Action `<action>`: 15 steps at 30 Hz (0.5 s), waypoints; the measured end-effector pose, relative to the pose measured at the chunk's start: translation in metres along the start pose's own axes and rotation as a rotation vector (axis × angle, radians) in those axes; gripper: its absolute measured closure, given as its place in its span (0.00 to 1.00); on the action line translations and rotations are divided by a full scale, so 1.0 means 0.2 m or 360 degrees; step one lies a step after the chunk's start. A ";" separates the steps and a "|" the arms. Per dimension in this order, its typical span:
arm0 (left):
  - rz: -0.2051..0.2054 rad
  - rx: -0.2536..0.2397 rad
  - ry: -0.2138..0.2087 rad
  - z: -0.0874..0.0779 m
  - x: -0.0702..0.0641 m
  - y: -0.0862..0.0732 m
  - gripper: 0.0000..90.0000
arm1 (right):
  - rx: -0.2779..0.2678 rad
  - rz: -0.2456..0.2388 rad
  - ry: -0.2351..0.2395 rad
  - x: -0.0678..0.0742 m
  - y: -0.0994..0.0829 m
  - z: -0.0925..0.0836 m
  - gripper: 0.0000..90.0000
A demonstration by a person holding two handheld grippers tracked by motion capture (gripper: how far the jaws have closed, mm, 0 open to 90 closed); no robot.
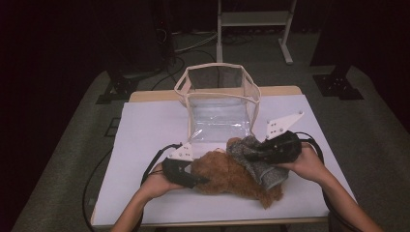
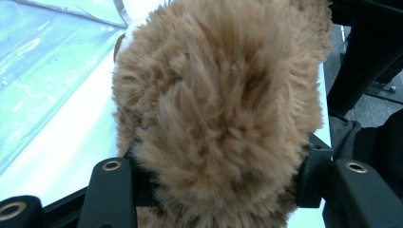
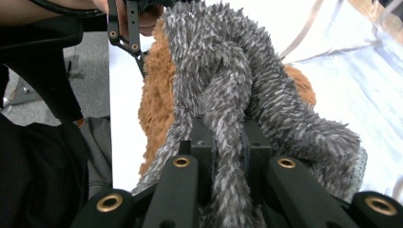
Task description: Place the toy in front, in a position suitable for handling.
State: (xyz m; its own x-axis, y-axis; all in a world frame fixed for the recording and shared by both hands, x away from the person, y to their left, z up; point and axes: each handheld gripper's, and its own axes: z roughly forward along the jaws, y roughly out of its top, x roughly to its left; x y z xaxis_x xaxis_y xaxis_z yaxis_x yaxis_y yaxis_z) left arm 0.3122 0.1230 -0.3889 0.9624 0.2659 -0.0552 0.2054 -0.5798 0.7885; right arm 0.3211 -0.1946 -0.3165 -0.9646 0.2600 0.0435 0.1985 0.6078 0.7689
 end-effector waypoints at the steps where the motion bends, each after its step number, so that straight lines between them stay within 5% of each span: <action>1: -0.0002 -0.0002 0.0002 0.00 0.00 0.00 0.46 | 0.0011 -0.0009 0.0000 0.00 0.01 0.01 0.88; 5: 0.0004 0.0012 0.0000 0.00 0.00 -0.01 0.46 | 0.0062 0.0013 0.0020 -0.02 -0.05 0.08 0.88; 10: -0.0005 -0.0009 -0.0002 0.01 0.00 -0.01 0.46 | 0.0027 0.0148 0.0046 -0.06 -0.18 0.06 0.88; 15: 0.0003 0.0003 0.0007 0.00 0.00 0.00 0.45 | 0.0059 0.0086 -0.0040 -0.03 -0.14 -0.02 0.88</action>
State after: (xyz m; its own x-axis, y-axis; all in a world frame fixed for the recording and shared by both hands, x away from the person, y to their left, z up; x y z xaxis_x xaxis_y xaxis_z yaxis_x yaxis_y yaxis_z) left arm 0.3127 0.1224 -0.3894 0.9620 0.2680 -0.0512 0.2040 -0.5818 0.7873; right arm 0.3212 -0.2162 -0.3348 -0.9477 0.3118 0.0679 0.2569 0.6195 0.7418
